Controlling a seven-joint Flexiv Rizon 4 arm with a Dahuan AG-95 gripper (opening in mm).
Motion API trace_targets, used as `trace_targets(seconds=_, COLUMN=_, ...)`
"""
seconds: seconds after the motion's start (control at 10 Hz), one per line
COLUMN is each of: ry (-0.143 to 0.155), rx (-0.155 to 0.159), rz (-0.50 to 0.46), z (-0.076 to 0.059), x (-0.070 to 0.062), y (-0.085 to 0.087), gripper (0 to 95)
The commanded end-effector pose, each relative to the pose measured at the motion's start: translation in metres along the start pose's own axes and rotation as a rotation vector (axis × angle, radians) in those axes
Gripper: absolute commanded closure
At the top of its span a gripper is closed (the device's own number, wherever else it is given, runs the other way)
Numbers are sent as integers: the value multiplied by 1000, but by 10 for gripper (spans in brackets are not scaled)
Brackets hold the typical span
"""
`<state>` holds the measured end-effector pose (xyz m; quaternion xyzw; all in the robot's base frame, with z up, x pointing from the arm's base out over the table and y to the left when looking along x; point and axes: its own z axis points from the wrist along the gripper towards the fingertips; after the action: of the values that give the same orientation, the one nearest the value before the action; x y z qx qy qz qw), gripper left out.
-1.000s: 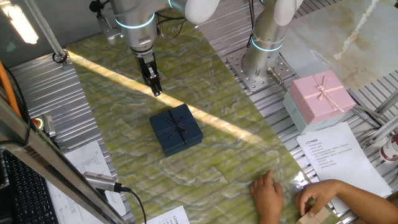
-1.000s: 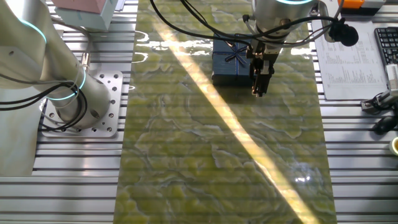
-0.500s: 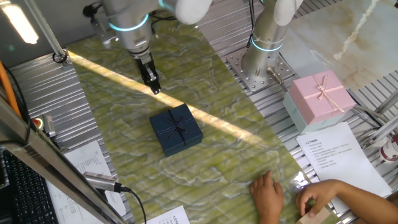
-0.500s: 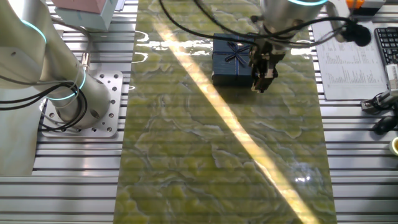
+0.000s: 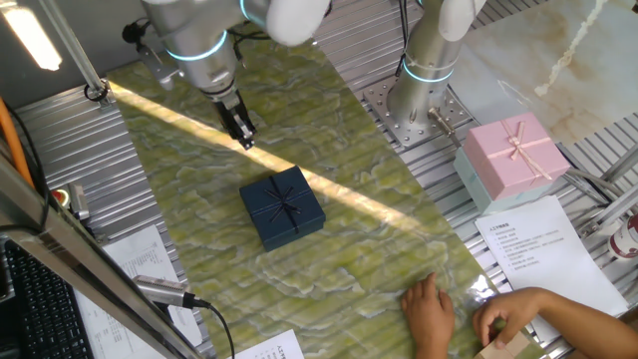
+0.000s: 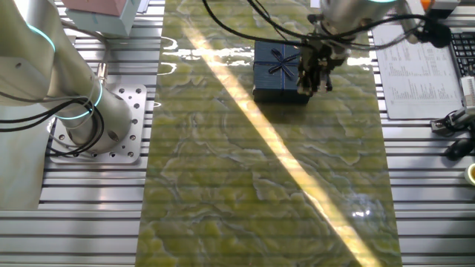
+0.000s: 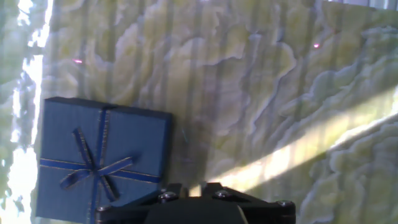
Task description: Open a box
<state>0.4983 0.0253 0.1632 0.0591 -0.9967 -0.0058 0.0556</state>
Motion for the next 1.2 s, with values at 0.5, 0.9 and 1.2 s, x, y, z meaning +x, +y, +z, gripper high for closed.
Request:
trace_targets(seconds=0.5, ry=4, rx=0, rz=79, z=14, x=-9, y=46, gripper=950)
trace_targets(seconds=0.9, ry=8, rx=-4, rz=64, z=19, x=-11, y=62, gripper=950)
trace_targets(seconds=1.2, ry=21, rx=0, rz=48, z=22, x=-13, y=63, gripper=950)
